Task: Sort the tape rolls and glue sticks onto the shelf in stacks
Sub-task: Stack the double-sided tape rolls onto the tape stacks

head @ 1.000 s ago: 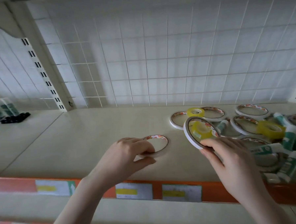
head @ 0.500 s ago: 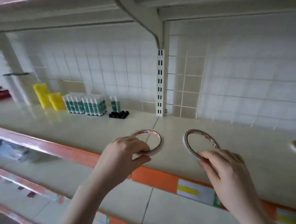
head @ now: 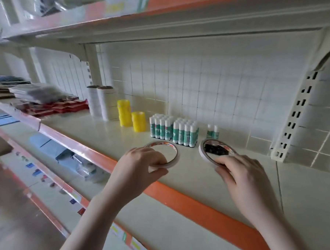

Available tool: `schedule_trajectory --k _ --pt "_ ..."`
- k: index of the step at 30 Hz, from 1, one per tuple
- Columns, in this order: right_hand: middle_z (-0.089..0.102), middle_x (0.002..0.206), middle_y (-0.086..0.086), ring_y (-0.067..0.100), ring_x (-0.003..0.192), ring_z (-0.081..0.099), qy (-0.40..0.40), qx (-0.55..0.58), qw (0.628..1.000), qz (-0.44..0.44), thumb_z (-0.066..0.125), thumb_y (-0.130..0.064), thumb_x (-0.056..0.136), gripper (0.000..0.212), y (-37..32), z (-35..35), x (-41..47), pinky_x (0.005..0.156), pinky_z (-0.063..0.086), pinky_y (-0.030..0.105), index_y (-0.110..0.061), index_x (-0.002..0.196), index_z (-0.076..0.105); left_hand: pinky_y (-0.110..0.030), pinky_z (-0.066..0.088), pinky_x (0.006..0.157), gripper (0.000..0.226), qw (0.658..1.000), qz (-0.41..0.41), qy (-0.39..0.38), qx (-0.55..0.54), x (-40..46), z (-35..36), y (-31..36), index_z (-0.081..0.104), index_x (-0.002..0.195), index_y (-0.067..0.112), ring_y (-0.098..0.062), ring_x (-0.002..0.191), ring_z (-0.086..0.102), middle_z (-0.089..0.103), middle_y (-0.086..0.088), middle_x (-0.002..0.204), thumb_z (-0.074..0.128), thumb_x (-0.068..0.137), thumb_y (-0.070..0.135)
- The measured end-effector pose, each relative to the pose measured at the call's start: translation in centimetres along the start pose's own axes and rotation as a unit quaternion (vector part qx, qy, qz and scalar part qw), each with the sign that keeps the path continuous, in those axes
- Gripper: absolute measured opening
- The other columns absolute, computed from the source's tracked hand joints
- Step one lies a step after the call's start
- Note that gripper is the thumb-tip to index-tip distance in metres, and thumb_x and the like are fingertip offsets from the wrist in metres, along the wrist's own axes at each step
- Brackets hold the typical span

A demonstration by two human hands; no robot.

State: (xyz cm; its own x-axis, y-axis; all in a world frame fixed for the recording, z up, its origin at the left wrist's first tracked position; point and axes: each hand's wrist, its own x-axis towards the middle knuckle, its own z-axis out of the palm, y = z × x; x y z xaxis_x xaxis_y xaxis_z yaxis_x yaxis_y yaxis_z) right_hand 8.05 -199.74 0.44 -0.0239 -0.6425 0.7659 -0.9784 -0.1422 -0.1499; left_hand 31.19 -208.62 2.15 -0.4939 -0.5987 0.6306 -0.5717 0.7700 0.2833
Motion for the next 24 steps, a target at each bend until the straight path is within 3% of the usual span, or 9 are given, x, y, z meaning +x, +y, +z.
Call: schedule_trajectory --k 8,14,20,24 --pt "0.066 0.074 0.002 0.029 0.070 0.063 0.011 0.033 0.999 -0.029 0.057 -0.026 0.083 0.017 -5.9 10.9 10.6 0.062 0.050 0.038 -0.012 0.080 0.066 -0.030 0.045 0.063 0.013 0.999 -0.031 0.020 0.014 3.7 -3.8 -14.0 0.064 0.073 0.026 -0.008 0.064 0.055 0.062 0.011 0.067 0.069 0.065 0.036" --pt "0.065 0.069 0.000 0.027 0.064 0.060 0.006 0.050 0.997 -0.051 0.051 -0.032 0.084 0.025 -10.9 17.8 18.1 0.061 0.034 0.032 -0.015 0.078 0.068 -0.031 0.045 0.064 0.015 0.997 -0.075 0.035 0.009 5.7 -7.2 -23.6 0.064 0.074 0.028 -0.006 0.069 0.053 0.060 0.013 0.068 0.067 0.065 0.039" --pt "0.060 0.065 -0.001 0.027 0.062 0.056 -0.010 0.054 0.997 -0.047 0.053 -0.030 0.082 0.021 -16.1 25.1 24.7 0.059 0.032 0.029 -0.016 0.075 0.067 -0.036 0.051 0.061 0.016 0.997 -0.069 0.046 -0.009 8.1 -9.5 -33.7 0.065 0.075 0.028 -0.006 0.066 0.055 0.062 0.011 0.069 0.067 0.064 0.038" --pt "0.062 0.072 0.000 0.028 0.071 0.056 -0.031 0.035 0.999 -0.004 0.065 -0.015 0.081 0.003 -19.3 29.9 28.9 0.064 0.035 0.028 -0.014 0.080 0.068 -0.036 0.051 0.059 0.013 0.999 -0.023 0.029 -0.025 10.1 -11.2 -41.1 0.067 0.073 0.028 -0.007 0.064 0.057 0.062 0.012 0.068 0.067 0.065 0.037"
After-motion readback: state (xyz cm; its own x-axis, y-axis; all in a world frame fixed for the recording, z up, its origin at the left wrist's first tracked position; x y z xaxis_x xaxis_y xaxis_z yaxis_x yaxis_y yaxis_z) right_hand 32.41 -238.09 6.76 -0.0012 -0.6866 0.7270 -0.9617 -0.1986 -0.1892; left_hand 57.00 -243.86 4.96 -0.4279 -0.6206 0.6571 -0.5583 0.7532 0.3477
